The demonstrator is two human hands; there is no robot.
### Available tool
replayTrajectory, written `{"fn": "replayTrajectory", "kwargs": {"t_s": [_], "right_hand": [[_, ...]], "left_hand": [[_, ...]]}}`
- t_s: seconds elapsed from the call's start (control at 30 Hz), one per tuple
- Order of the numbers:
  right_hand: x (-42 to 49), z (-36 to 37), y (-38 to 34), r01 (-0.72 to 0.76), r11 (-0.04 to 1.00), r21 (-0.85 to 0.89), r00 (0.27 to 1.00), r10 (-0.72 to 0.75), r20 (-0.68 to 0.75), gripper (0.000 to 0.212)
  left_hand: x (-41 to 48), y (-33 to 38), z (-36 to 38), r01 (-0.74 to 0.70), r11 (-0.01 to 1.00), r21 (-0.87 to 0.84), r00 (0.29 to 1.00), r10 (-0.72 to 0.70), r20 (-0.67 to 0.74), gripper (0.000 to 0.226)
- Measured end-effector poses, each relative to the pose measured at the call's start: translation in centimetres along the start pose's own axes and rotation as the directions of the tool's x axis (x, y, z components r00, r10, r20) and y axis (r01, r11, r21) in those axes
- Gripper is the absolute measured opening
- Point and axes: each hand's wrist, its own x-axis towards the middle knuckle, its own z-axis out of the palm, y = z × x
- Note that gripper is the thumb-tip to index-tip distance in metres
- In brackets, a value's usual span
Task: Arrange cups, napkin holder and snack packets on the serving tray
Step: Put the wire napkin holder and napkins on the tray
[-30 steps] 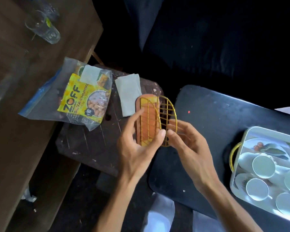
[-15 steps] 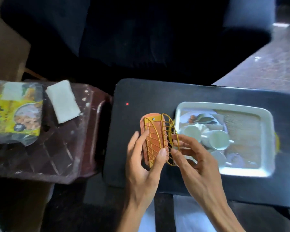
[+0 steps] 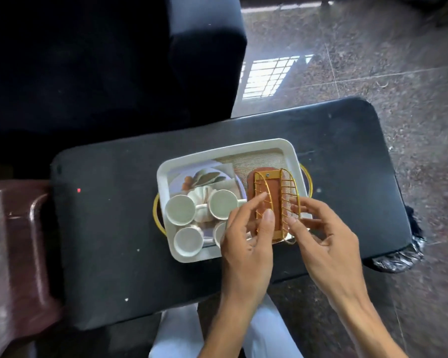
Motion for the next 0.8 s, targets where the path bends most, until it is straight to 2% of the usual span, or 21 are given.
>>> {"fn": "replayTrajectory", "kwargs": {"t_s": [0.1,0.3,0.5,0.8], "right_hand": [[2.0,-1.4,2.0,-0.049,0.998,-0.044,0.999,0.049,-0.002,0.027],[5.4,-1.1,6.0,-0.108,0.992,-0.066,0.994,0.110,0.020,0.026],[7.1,-0.3,8.1,-0.028,0.987,-0.160,0.996,0.041,0.077,0.030],[7.9,-0.3,10.1,-0.002,0.982,-0.186,0.992,0.026,0.125,0.031]], "left_hand": [[1.5,-0.7,2.2,0.083,0.997,0.000,0.995,-0.083,0.049,0.025],[4.1,-3.1,4.7,0.096,0.990,0.099,0.995,-0.099,0.026,0.029],[5.3,-4.8,5.5,0.114,0.978,0.175,0.993,-0.114,-0.012,0.029],[4.6,-5.8,6.3,0.145,0.974,0.176,0.989,-0.137,-0.054,0.033]]}}
